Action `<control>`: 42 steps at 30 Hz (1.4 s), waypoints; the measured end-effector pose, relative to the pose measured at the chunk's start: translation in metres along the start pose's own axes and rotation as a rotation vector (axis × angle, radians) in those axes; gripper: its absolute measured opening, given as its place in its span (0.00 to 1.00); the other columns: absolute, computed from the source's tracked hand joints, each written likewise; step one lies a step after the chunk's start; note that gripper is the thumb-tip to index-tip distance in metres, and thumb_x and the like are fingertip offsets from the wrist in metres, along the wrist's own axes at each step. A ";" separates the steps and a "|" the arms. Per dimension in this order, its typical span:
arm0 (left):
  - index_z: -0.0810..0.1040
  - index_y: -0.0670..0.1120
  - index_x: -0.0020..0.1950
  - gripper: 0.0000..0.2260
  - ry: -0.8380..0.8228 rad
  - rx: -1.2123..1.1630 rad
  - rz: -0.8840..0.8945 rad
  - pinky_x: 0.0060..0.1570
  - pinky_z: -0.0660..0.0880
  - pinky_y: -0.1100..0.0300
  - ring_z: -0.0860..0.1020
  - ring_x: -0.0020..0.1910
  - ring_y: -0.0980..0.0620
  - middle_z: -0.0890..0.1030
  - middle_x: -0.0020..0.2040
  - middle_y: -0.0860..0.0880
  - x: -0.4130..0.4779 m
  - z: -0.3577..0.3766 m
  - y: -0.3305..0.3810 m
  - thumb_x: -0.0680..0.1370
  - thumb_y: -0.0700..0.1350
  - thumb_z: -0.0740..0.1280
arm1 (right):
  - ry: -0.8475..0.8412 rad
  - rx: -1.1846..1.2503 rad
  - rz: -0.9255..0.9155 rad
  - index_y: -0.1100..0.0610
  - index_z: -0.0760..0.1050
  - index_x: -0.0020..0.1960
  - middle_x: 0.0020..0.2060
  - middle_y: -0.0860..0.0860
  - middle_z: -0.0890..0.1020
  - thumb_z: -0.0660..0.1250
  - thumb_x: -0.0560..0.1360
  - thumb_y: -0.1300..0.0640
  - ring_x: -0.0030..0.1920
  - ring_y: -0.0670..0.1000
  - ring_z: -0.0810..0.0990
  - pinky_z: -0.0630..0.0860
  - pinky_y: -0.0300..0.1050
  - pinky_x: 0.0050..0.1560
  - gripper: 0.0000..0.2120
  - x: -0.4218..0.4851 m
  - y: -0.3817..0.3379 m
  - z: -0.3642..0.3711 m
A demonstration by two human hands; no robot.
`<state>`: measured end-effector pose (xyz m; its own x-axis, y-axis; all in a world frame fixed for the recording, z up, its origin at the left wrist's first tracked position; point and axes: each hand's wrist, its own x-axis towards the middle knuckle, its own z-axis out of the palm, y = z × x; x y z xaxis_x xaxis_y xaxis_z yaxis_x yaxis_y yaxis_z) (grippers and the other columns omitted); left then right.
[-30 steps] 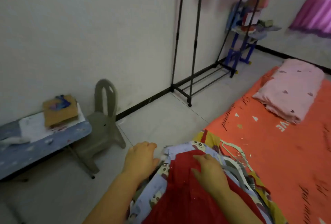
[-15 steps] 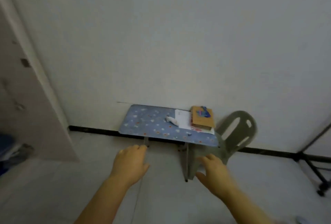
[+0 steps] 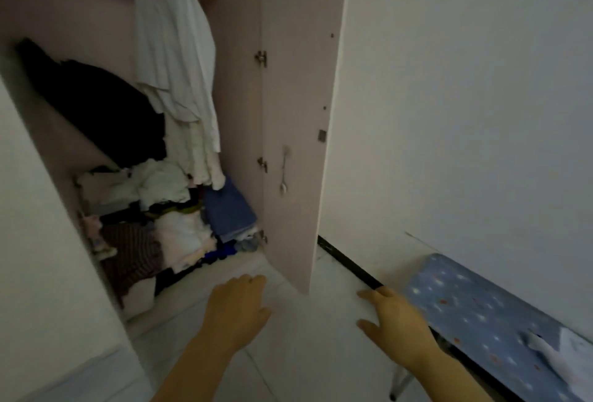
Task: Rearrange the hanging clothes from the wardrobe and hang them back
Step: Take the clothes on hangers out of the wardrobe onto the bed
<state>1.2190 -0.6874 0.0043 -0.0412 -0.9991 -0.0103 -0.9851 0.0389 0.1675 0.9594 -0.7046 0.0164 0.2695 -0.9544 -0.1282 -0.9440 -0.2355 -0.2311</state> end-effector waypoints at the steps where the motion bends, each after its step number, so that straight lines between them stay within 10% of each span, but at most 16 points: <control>1: 0.61 0.49 0.71 0.23 -0.002 0.005 -0.034 0.62 0.66 0.57 0.69 0.65 0.51 0.69 0.68 0.50 0.011 -0.002 -0.009 0.79 0.57 0.57 | 0.002 -0.008 -0.041 0.48 0.60 0.73 0.68 0.49 0.68 0.61 0.77 0.44 0.65 0.51 0.70 0.69 0.45 0.64 0.26 0.022 -0.005 -0.002; 25: 0.61 0.53 0.72 0.23 0.393 0.059 -0.350 0.58 0.65 0.63 0.70 0.62 0.55 0.70 0.66 0.53 0.295 -0.111 -0.201 0.79 0.58 0.57 | 0.131 0.015 -0.614 0.51 0.64 0.71 0.65 0.51 0.71 0.60 0.79 0.50 0.63 0.50 0.70 0.66 0.36 0.61 0.22 0.463 -0.177 -0.094; 29: 0.63 0.53 0.70 0.22 0.469 0.027 -0.348 0.57 0.68 0.63 0.71 0.59 0.56 0.72 0.64 0.53 0.348 -0.140 -0.256 0.78 0.59 0.58 | 0.184 0.096 -0.681 0.49 0.62 0.72 0.65 0.46 0.71 0.62 0.78 0.49 0.62 0.44 0.70 0.53 0.19 0.53 0.23 0.529 -0.227 -0.119; 42: 0.61 0.55 0.72 0.24 0.785 -0.013 -0.317 0.60 0.68 0.62 0.69 0.61 0.58 0.70 0.65 0.56 0.502 -0.243 -0.397 0.77 0.58 0.60 | 0.479 0.156 -0.904 0.46 0.64 0.70 0.65 0.45 0.70 0.64 0.76 0.47 0.64 0.45 0.68 0.59 0.30 0.61 0.23 0.721 -0.386 -0.215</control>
<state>1.6304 -1.2085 0.1724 0.3691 -0.6851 0.6280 -0.9284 -0.2403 0.2835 1.4770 -1.3410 0.2206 0.7293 -0.4141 0.5446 -0.3824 -0.9068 -0.1774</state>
